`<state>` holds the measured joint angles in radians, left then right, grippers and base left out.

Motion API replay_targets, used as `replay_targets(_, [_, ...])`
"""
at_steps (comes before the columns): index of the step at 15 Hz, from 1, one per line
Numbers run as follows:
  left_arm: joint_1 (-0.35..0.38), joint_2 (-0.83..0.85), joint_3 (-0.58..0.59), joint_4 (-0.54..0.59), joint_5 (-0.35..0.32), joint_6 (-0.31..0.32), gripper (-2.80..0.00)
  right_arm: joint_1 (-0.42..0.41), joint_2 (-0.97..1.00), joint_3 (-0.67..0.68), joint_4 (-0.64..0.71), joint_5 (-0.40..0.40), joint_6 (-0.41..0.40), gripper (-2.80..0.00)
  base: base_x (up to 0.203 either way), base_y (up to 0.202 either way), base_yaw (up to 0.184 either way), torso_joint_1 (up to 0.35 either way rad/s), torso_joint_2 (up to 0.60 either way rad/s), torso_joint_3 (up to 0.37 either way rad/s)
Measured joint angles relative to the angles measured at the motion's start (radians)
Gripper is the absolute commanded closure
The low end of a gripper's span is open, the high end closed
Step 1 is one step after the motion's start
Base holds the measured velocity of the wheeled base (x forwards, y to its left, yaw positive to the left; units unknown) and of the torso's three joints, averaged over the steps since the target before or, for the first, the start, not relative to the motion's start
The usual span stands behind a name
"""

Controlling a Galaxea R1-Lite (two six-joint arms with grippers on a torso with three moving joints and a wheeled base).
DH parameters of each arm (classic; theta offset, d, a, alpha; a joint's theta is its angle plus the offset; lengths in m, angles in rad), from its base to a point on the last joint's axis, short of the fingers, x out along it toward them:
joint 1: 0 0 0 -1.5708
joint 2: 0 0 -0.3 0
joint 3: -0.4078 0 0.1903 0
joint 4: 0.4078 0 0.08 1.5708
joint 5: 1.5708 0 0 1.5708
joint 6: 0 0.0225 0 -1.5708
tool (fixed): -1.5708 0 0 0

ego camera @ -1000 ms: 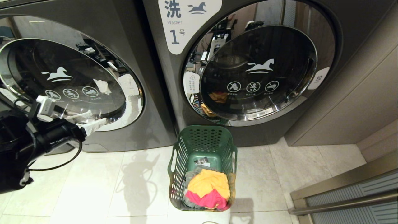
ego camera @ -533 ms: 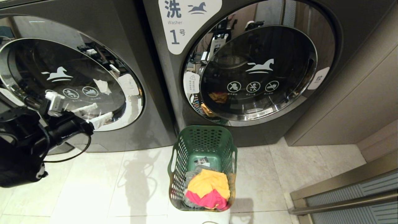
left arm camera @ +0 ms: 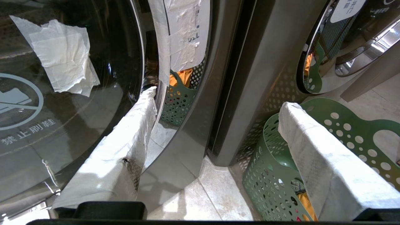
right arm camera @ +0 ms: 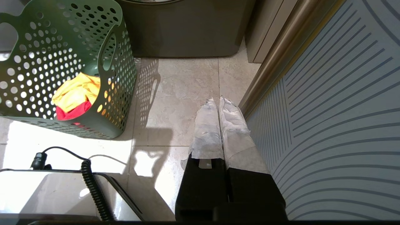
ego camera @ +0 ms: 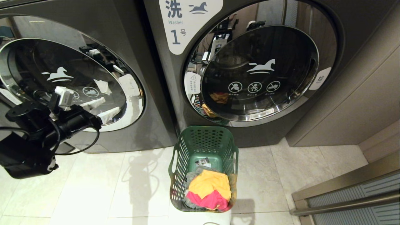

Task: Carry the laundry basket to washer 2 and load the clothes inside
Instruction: Open the lid of the washing machine

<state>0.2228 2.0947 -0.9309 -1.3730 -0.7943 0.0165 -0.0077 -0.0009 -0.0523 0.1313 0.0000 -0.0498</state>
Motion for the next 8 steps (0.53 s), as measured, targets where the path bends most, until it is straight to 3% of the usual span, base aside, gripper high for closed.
replay_targets(8, [-0.001,0.002,0.017,0.023,0.001,0.003,-2.80,0.000,0.000,0.000,0.000,0.000,0.000,0.00,0.000,0.000,0.000,0.000,0.00,0.000])
